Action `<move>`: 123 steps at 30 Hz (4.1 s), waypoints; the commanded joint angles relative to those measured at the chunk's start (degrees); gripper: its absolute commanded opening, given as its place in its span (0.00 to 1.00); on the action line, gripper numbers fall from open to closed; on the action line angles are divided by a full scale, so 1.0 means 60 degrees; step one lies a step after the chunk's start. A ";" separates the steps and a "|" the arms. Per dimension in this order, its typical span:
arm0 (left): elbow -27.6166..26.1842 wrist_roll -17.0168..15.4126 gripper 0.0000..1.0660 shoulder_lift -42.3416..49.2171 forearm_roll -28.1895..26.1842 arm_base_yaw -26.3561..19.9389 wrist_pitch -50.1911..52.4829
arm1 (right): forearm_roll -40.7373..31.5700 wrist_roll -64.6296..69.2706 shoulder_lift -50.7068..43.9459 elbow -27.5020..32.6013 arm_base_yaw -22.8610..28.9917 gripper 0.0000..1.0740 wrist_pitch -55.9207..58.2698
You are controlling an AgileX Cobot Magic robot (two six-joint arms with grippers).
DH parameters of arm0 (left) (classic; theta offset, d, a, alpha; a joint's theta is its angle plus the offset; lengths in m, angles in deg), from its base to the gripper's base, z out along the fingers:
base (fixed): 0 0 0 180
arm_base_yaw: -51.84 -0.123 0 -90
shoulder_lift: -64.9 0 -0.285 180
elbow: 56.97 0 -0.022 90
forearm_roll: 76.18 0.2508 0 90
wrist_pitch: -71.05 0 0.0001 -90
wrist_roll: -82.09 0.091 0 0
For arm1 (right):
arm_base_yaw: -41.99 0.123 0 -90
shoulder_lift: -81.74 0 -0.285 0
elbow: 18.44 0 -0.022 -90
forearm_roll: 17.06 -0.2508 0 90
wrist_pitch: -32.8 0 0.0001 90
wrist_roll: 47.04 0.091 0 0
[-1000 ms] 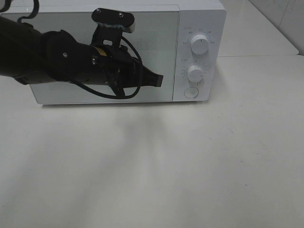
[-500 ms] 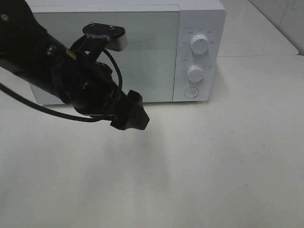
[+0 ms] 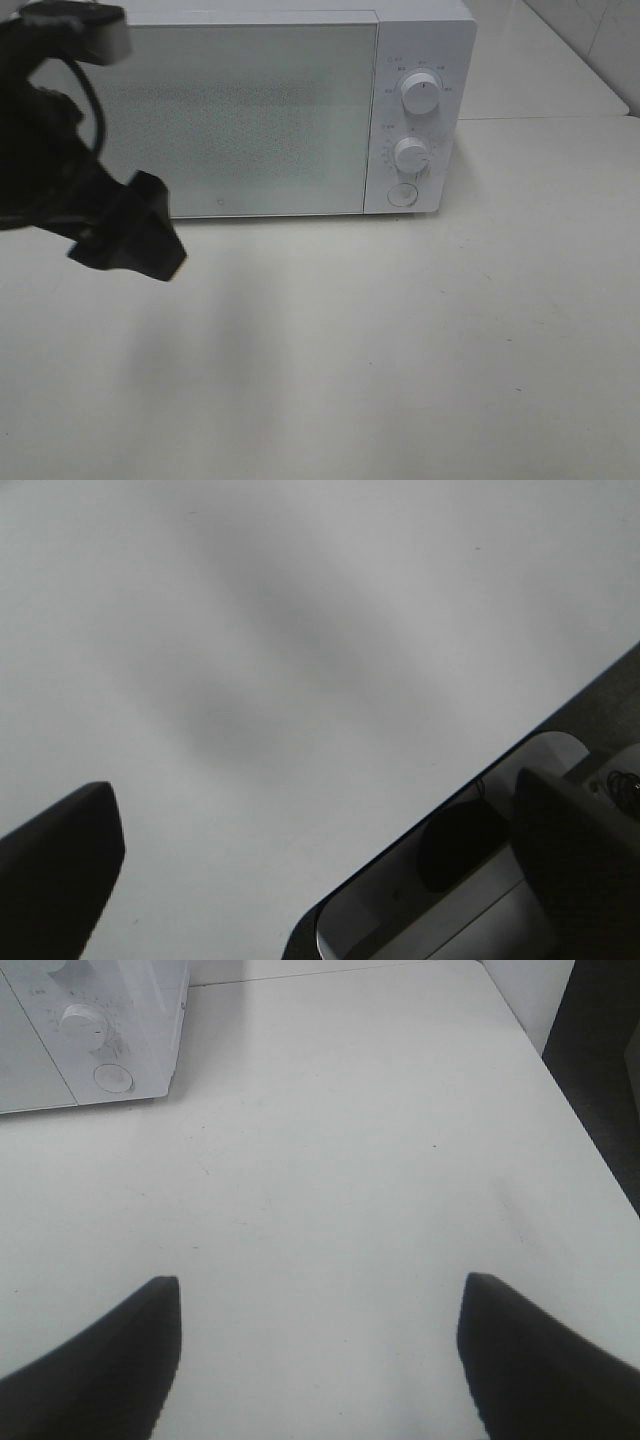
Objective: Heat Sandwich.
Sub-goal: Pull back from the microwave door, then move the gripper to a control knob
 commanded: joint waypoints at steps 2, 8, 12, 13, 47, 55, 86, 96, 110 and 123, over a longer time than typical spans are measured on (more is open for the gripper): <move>0.0010 -0.0344 0.92 0.0917 0.0306 -0.1146 -0.0945 | -0.0010 -0.0048 -0.0258 0.0029 -0.0048 0.69 -0.0038; 0.0010 -0.0124 0.92 0.1929 0.0334 -0.2960 -0.1662 | -0.0010 -0.0048 -0.0258 0.0029 -0.0048 0.69 -0.0038; 0.0239 -0.0057 0.92 0.3170 0.0583 -0.4708 -0.2387 | -0.0010 -0.0048 -0.0258 0.0029 -0.0048 0.69 -0.0038; 0.0401 -0.0057 0.92 0.3438 0.0611 -0.4937 -0.2397 | -0.0010 -0.0048 -0.0258 0.0029 -0.0048 0.69 -0.0038; 0.4994 -0.0105 0.92 1.1812 0.0630 -0.5491 -0.1270 | -0.0010 -0.0048 -0.0258 0.0029 -0.0048 0.69 -0.0038; 0.4994 -0.0095 0.92 1.3226 0.0678 -0.5491 -0.1270 | -0.0010 -0.0048 -0.0258 0.0029 -0.0048 0.69 -0.0038; 0.4994 -0.0095 0.92 1.3188 0.0678 -0.5491 -0.1270 | -0.0143 -0.0048 -0.0258 0.0029 -0.0048 0.69 -0.0038; 0.4994 -0.0095 0.92 1.3188 0.0678 -0.5491 -0.1270 | -0.0143 -0.0038 -0.0258 0.0029 -0.0048 0.69 -0.0038; 0.4994 -0.0095 0.92 1.3188 0.0678 -0.5491 -0.1270 | -0.0105 -0.0019 -0.0086 -0.0210 -0.0048 0.79 -0.0201; 0.4994 -0.0095 0.92 1.3188 0.0678 -0.5491 -0.1270 | -0.0067 -0.0048 0.2187 -0.0334 -0.0048 0.77 -0.2569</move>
